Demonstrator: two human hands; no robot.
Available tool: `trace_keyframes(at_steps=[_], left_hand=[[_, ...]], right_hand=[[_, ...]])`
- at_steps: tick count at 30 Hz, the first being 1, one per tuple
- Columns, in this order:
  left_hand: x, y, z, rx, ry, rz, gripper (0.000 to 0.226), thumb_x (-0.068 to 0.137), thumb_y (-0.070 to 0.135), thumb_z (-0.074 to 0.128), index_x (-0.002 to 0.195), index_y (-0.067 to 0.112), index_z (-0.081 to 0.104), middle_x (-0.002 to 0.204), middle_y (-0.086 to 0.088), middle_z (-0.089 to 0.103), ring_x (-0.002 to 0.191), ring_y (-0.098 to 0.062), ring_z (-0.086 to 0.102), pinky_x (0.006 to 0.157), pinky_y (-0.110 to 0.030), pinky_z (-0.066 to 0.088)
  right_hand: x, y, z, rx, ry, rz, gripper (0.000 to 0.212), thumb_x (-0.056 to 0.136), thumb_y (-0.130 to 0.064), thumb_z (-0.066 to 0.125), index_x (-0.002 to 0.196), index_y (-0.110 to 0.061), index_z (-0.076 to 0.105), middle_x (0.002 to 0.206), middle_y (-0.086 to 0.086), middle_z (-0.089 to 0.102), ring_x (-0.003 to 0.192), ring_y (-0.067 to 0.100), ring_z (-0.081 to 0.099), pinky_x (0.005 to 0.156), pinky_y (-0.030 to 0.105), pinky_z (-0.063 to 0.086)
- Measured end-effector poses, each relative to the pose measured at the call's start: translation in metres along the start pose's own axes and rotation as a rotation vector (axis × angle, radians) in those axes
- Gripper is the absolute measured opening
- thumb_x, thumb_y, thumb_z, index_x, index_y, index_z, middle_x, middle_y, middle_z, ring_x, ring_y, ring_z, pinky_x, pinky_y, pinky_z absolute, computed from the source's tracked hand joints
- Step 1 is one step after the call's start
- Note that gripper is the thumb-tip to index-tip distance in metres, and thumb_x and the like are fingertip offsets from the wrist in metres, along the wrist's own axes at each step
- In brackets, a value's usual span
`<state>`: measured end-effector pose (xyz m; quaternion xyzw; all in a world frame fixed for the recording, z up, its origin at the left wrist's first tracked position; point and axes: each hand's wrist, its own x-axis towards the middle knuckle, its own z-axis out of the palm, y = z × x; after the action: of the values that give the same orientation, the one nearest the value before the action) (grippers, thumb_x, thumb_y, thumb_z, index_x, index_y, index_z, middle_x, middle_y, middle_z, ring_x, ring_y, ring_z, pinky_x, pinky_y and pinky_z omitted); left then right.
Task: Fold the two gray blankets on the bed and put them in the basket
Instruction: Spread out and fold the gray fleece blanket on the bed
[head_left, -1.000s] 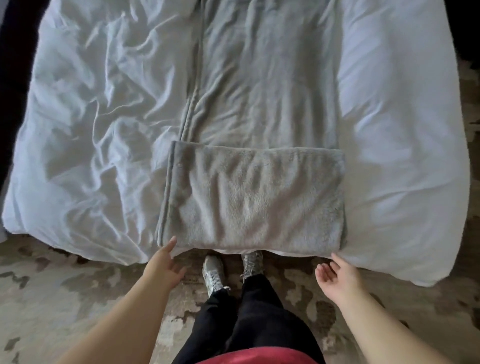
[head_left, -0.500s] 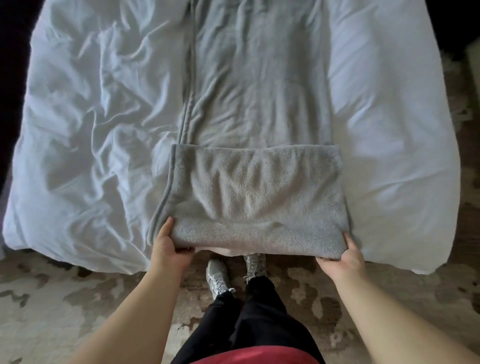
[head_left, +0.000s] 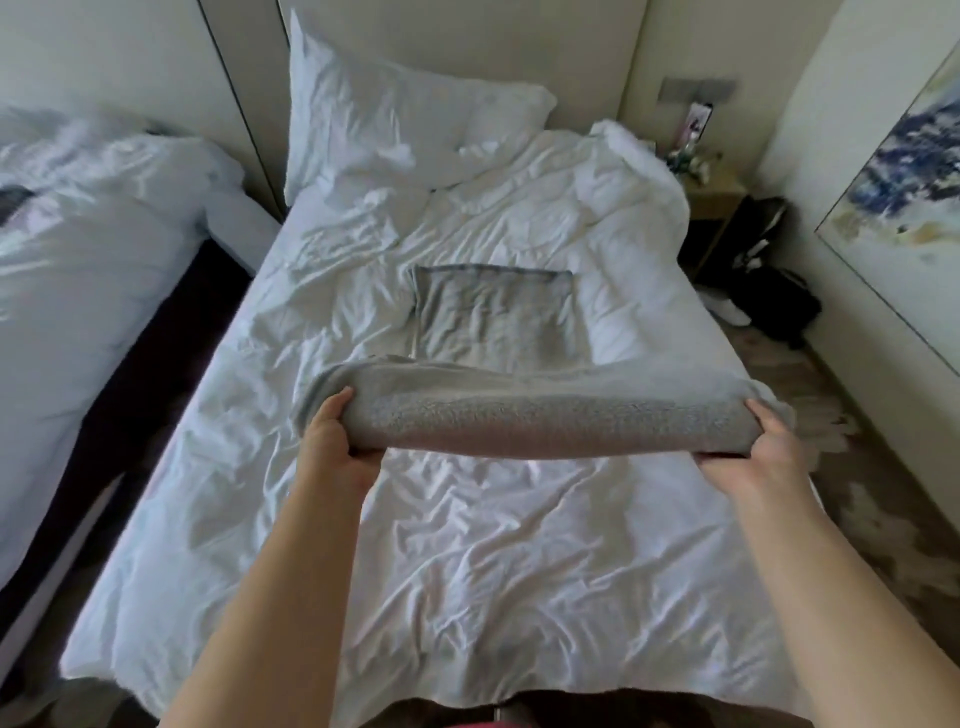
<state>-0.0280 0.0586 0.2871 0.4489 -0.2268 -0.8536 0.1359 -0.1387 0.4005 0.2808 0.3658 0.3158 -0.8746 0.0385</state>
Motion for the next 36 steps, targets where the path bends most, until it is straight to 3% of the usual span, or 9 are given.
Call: trace_keyframes(at_steps=[6, 12, 17, 21, 25, 31, 33, 36], left_hand=[[-0.022, -0.003, -0.016, -0.035, 0.032, 0.025, 0.043, 0.079, 0.020, 0.073, 0.116, 0.009, 0.054, 0.101, -0.010, 0.063, 0.086, -0.024, 0.064, 0.061, -0.035, 0.053], [-0.018, -0.040, -0.075, -0.024, 0.274, -0.117, 0.058, 0.082, 0.019, 0.070, 0.133, 0.008, 0.047, 0.129, -0.010, 0.056, 0.112, -0.028, 0.057, 0.083, -0.035, 0.049], [-0.016, -0.055, -0.107, -0.073, 0.370, -0.175, 0.054, 0.088, 0.030, 0.064, 0.133, 0.007, 0.046, 0.137, -0.007, 0.050, 0.126, -0.022, 0.048, 0.090, -0.025, 0.040], [-0.013, -0.054, -0.122, -0.025, 0.389, -0.202, 0.057, 0.090, 0.037, 0.060, 0.137, 0.009, 0.043, 0.142, -0.011, 0.045, 0.130, -0.025, 0.044, 0.095, -0.028, 0.040], [-0.008, -0.053, -0.132, 0.023, 0.427, -0.215, 0.054, 0.086, 0.034, 0.066, 0.130, 0.007, 0.051, 0.135, -0.011, 0.052, 0.124, -0.026, 0.050, 0.087, -0.030, 0.043], [0.002, -0.051, -0.134, 0.070, 0.402, -0.197, 0.049, 0.086, 0.028, 0.067, 0.127, 0.008, 0.051, 0.131, -0.011, 0.053, 0.120, -0.028, 0.052, 0.081, -0.035, 0.045], [0.006, -0.048, -0.131, 0.064, 0.395, -0.182, 0.046, 0.086, 0.024, 0.067, 0.127, 0.010, 0.051, 0.132, -0.011, 0.051, 0.120, -0.029, 0.051, 0.082, -0.037, 0.045], [0.013, -0.044, -0.121, 0.050, 0.367, -0.183, 0.046, 0.086, 0.019, 0.066, 0.129, 0.014, 0.051, 0.132, -0.010, 0.049, 0.120, -0.030, 0.050, 0.082, -0.041, 0.046]], right_hand=[[-0.029, 0.005, -0.028, 0.021, -0.067, -0.003, 0.018, 0.085, -0.021, 0.065, 0.103, -0.017, 0.061, 0.108, 0.012, 0.066, 0.098, 0.032, 0.063, 0.069, 0.043, 0.053], [-0.035, 0.040, -0.104, 0.063, 0.120, 0.093, 0.030, 0.085, -0.015, 0.064, 0.114, -0.020, 0.059, 0.109, 0.013, 0.062, 0.093, 0.035, 0.060, 0.070, 0.049, 0.049], [-0.042, 0.059, -0.131, 0.077, 0.272, 0.108, 0.019, 0.081, -0.007, 0.063, 0.094, -0.020, 0.065, 0.124, 0.011, 0.057, 0.101, 0.034, 0.059, 0.078, 0.046, 0.051], [-0.051, 0.069, -0.136, 0.062, 0.349, 0.107, 0.015, 0.083, -0.006, 0.061, 0.090, -0.019, 0.063, 0.127, 0.012, 0.054, 0.109, 0.034, 0.057, 0.081, 0.044, 0.050], [-0.057, 0.078, -0.143, 0.054, 0.332, 0.103, 0.014, 0.084, -0.007, 0.060, 0.088, -0.019, 0.064, 0.119, 0.011, 0.057, 0.108, 0.035, 0.057, 0.083, 0.045, 0.050], [-0.057, 0.084, -0.152, 0.085, 0.323, 0.065, 0.014, 0.084, -0.008, 0.060, 0.094, -0.017, 0.064, 0.102, 0.013, 0.056, 0.085, 0.036, 0.057, 0.060, 0.045, 0.049], [-0.054, 0.083, -0.153, 0.119, 0.305, 0.062, 0.015, 0.083, -0.009, 0.061, 0.094, -0.019, 0.064, 0.103, 0.013, 0.059, 0.087, 0.036, 0.059, 0.057, 0.045, 0.049], [-0.045, 0.079, -0.147, 0.167, 0.293, 0.084, 0.030, 0.083, -0.010, 0.060, 0.111, -0.019, 0.059, 0.109, 0.016, 0.059, 0.093, 0.037, 0.060, 0.063, 0.046, 0.052]])
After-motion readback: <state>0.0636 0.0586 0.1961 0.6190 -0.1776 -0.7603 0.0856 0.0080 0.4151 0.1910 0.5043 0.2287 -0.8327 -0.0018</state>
